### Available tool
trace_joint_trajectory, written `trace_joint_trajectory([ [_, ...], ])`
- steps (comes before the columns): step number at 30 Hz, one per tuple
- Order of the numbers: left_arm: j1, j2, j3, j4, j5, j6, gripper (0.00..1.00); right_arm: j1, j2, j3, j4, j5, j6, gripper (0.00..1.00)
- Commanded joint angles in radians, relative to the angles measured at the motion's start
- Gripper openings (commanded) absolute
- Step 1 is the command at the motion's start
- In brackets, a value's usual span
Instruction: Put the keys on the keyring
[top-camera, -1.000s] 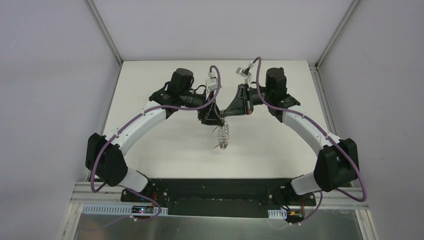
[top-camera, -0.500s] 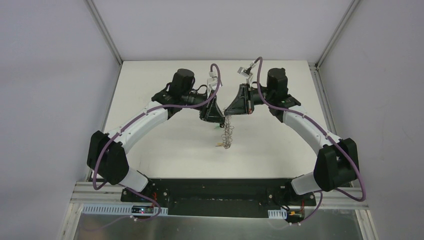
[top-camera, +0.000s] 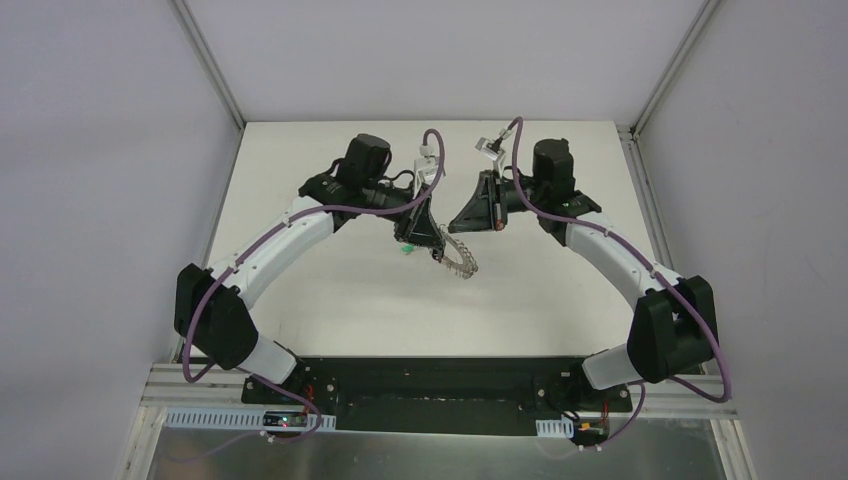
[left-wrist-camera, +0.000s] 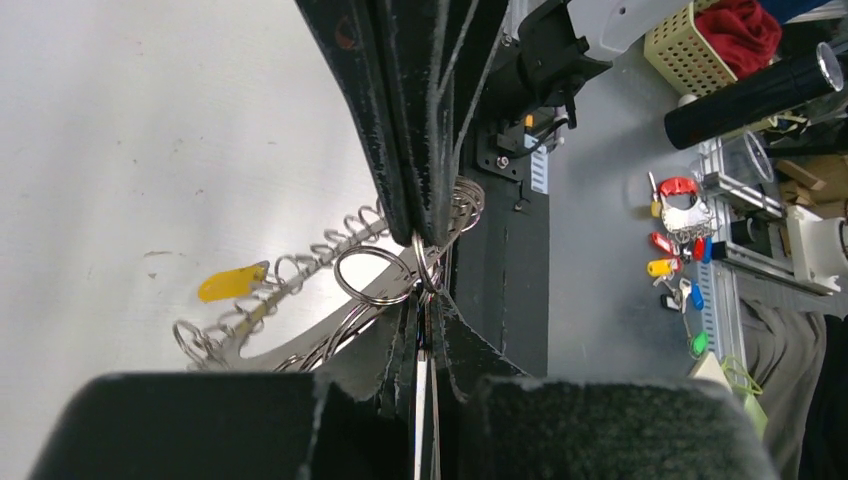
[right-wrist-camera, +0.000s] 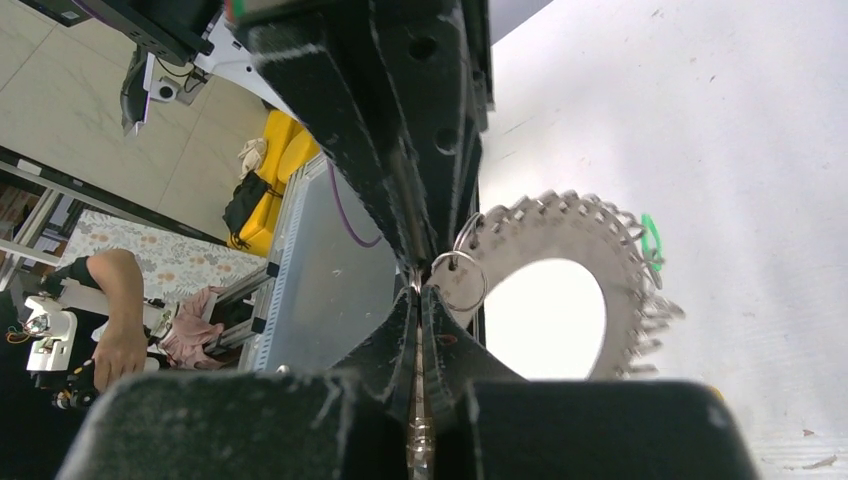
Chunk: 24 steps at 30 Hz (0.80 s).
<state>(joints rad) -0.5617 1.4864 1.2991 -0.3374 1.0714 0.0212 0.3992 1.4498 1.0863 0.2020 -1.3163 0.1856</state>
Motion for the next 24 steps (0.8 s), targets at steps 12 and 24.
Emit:
trace_joint_trajectory([
  [12,0.008,0.082,0.255,-0.455,-0.037,0.138,0.00,0.002,-0.024,0.032,-0.138,0.029,-0.175,0.00],
  [24,0.008,0.176,0.364,-0.626,0.003,0.064,0.00,0.010,-0.038,0.014,-0.119,0.046,-0.172,0.00],
])
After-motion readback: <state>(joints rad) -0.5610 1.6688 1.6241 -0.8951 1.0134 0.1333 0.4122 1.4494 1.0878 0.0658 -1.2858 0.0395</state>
